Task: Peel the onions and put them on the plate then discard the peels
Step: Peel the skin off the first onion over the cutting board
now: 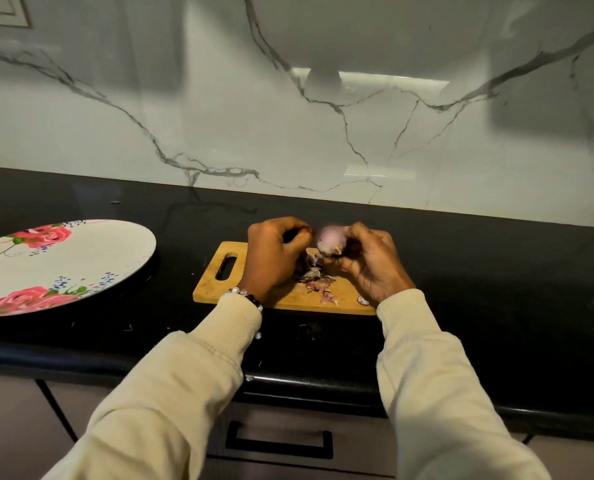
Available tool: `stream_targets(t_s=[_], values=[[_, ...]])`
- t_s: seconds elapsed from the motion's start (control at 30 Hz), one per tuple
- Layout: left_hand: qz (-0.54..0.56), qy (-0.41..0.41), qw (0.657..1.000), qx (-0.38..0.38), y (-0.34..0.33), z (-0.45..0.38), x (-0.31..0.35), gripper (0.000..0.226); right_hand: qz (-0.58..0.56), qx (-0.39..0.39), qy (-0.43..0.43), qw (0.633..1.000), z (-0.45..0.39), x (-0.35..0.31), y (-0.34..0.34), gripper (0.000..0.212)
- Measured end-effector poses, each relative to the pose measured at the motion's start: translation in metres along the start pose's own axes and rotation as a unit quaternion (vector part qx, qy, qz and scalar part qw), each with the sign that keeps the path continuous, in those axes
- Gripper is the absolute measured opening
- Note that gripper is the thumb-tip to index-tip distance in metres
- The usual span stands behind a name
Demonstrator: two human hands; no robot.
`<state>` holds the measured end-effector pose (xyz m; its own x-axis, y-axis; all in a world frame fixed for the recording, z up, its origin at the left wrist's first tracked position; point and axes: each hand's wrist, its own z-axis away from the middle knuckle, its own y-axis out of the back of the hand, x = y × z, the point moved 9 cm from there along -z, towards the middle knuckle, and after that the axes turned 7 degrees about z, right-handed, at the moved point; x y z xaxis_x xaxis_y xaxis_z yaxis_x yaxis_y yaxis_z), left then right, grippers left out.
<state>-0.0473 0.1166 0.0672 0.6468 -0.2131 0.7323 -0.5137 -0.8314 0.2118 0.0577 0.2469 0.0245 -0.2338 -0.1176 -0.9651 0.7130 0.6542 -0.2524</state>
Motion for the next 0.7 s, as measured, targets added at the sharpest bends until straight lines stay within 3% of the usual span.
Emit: stream_targets(t_s=[0.3,0.7], values=[[-0.073,-0.059,0.994,-0.053,-0.01,0.002,0.007,0.013,0.063,0.004,0.015,0.998,0.003,-0.004,-0.001,0.024],[-0.123,-0.082,0.989,-0.028,-0.011,0.002,0.007,0.004,0.054,0.0,0.01,0.998,0.005,-0.005,-0.006,0.023]])
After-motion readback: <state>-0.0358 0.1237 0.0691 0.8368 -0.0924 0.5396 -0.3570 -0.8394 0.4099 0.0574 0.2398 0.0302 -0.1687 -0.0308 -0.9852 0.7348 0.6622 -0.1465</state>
